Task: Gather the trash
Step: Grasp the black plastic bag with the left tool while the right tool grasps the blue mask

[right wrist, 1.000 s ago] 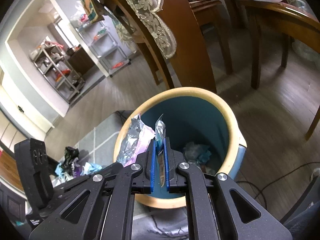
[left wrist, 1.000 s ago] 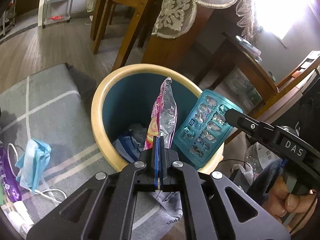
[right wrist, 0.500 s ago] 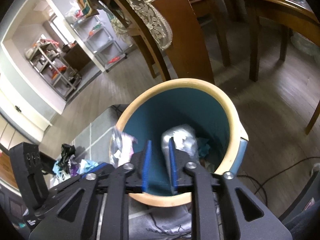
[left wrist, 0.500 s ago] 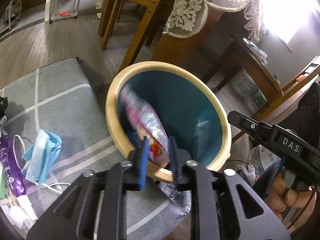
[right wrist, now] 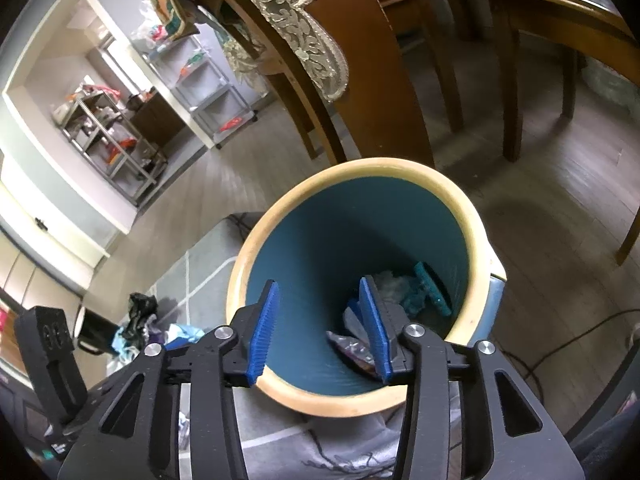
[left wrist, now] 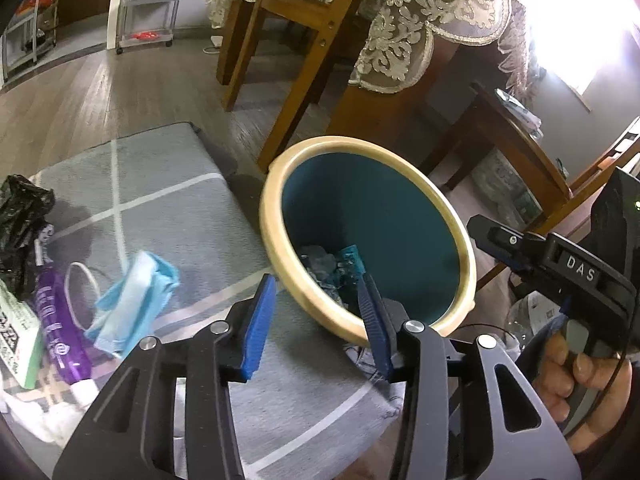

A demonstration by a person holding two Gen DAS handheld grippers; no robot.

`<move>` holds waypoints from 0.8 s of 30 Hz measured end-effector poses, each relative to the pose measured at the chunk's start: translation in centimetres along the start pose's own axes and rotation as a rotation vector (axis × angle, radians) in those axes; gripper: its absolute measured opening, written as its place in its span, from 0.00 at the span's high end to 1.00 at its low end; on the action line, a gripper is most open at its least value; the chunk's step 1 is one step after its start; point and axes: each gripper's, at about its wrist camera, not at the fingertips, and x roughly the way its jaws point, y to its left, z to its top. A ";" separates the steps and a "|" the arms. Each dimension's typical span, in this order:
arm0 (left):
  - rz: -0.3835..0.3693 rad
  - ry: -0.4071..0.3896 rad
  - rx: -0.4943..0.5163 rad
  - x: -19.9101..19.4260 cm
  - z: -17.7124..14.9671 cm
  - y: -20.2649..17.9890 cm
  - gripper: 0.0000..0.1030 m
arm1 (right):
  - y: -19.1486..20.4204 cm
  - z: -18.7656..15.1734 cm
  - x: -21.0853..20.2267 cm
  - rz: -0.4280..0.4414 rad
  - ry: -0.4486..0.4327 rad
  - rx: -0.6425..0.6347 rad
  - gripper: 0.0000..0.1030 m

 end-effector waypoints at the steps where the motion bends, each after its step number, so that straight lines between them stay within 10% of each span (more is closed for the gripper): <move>1: 0.006 -0.001 0.002 -0.2 0.0 0.2 0.57 | 0.1 0.0 0.0 0.002 0.000 0.000 0.55; 24: 0.208 -0.111 -0.083 -9.8 -1.5 10.5 0.35 | 5.4 -1.8 1.9 0.048 0.048 -0.144 0.33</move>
